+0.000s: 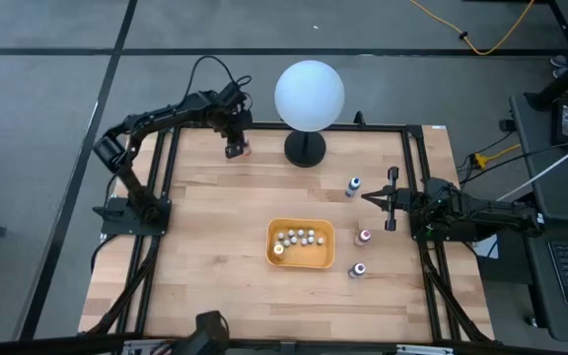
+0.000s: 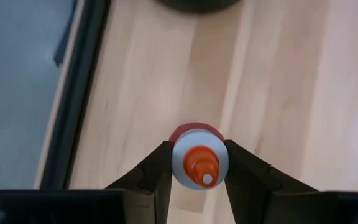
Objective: Pick & Place food coloring
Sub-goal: Put the large orange food coloring bottle into the yellow bin
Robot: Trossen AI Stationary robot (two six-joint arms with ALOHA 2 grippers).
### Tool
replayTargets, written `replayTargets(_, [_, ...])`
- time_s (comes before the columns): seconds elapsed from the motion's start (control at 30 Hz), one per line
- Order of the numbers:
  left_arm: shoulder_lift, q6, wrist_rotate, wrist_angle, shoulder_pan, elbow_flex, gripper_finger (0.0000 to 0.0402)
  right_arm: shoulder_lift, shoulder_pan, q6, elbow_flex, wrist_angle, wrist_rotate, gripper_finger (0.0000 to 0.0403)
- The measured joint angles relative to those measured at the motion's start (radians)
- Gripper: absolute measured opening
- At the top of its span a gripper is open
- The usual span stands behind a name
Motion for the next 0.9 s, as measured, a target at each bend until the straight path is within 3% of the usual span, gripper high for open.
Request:
replayTargets(0.27, [-0.222, -0.138, -0.006, -0.057, -0.148, 0.000, 0.0113, 0.000, 0.000, 0.000, 0.000, 0.000, 0.000, 0.0016])
replayTargets(0.53, [-0.398, -0.386, -0.217, -0.166, -0.453, 0.000, 0.0113, 0.000, 0.000, 0.000, 0.000, 0.000, 0.000, 0.0016])
replayTargets(0.9, [-0.361, -0.669, -0.368, -0.112, -0.875, 0.014, 0.0113, 0.000, 0.000, 0.000, 0.000, 0.000, 0.000, 0.0016])
